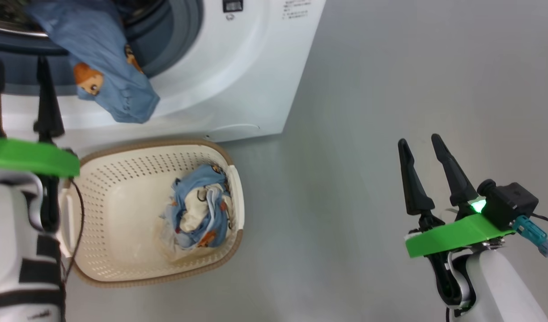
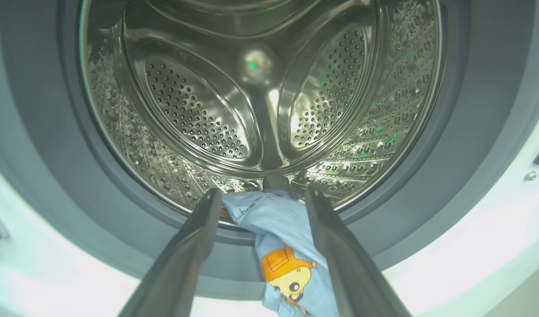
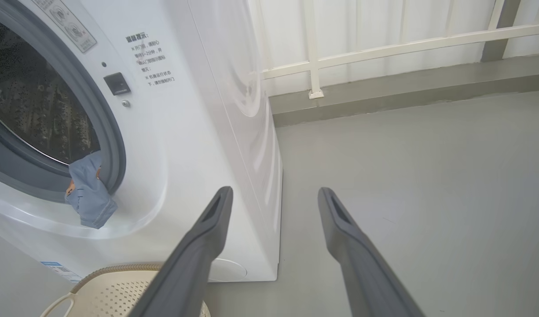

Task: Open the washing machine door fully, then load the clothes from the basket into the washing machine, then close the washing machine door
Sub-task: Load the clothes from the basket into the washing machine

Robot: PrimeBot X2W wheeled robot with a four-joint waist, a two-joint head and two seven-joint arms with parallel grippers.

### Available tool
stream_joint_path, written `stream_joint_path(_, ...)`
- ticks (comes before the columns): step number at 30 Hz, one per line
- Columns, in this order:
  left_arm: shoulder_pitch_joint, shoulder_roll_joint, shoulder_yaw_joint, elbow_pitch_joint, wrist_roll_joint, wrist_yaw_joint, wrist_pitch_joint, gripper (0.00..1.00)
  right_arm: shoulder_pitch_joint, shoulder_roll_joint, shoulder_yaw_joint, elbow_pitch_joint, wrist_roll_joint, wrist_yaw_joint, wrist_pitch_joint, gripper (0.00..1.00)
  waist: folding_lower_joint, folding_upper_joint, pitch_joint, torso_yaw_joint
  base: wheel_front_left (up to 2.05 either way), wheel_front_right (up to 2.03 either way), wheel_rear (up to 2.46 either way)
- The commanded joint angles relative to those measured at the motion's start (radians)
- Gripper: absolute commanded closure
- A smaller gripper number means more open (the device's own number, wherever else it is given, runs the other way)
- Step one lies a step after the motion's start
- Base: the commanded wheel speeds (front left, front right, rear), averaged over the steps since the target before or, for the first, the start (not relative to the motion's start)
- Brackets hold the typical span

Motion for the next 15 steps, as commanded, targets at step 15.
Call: stream_joint_path(15,0.276,-0.026,0.034,-0.167,0.048,-0.004,-0.005,0.0,0.111,-0.074,-0.006,0.012,0.006,0.006,-0.008,0.0,0.0001,0.0,-0.192,0.089,0.0,0.0,0.0)
